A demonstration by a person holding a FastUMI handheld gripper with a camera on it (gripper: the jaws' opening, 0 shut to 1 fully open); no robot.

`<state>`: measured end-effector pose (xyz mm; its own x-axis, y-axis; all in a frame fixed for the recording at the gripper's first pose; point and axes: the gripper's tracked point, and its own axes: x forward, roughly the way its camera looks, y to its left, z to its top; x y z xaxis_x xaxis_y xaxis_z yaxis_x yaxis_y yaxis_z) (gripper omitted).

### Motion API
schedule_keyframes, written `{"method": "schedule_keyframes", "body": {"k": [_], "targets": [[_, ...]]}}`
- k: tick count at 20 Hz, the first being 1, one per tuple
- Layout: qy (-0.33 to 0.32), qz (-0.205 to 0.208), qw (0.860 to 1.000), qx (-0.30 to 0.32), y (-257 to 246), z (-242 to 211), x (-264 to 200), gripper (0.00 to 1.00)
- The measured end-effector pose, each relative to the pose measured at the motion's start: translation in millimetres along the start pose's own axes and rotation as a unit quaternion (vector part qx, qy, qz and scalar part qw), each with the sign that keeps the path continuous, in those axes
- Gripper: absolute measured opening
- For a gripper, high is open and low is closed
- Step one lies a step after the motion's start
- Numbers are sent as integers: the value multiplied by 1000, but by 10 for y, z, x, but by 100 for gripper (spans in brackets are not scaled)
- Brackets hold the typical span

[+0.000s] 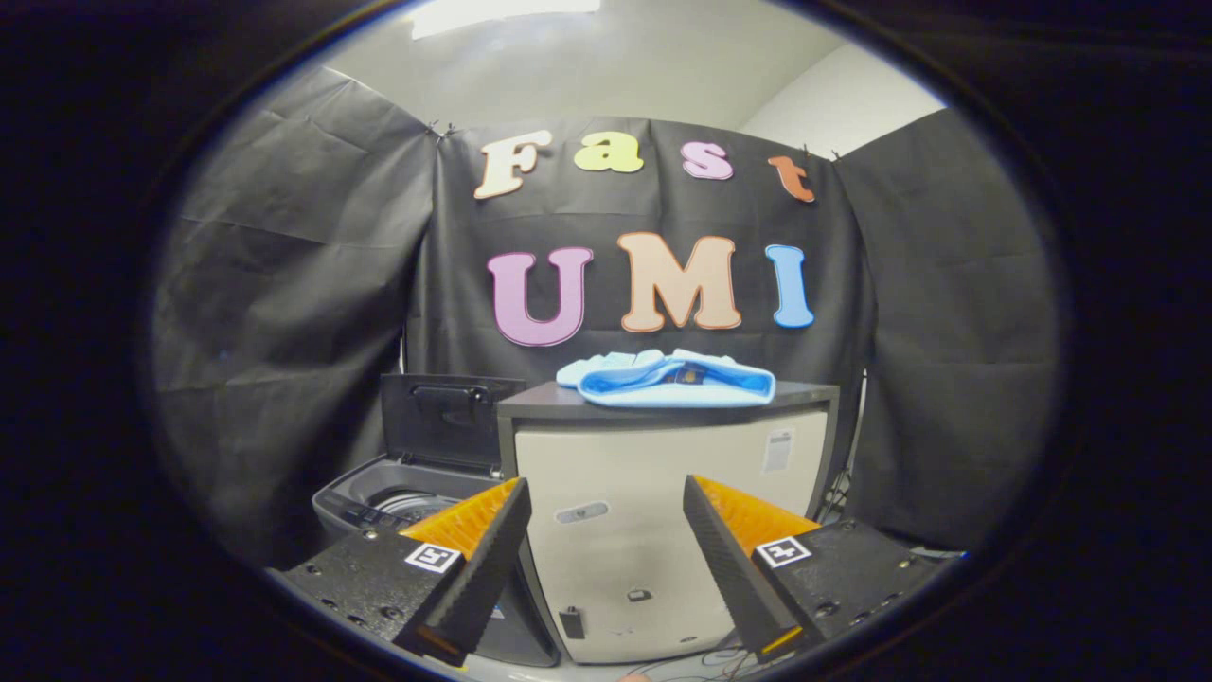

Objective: Put the clothes into the washing machine and then close the washing machine lid.

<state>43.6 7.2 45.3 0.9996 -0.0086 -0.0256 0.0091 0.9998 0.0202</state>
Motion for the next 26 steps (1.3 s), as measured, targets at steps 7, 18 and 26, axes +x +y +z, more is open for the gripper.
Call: {"method": "schedule_keyframes", "body": {"k": [7, 18, 26], "targets": [[11, -4, 1000, 29, -168, 555, 711, 98], [101, -17, 993, 52, -475, 867, 1907, 96], [261, -58, 964, 15, -688, 230, 2496, 99]]}}
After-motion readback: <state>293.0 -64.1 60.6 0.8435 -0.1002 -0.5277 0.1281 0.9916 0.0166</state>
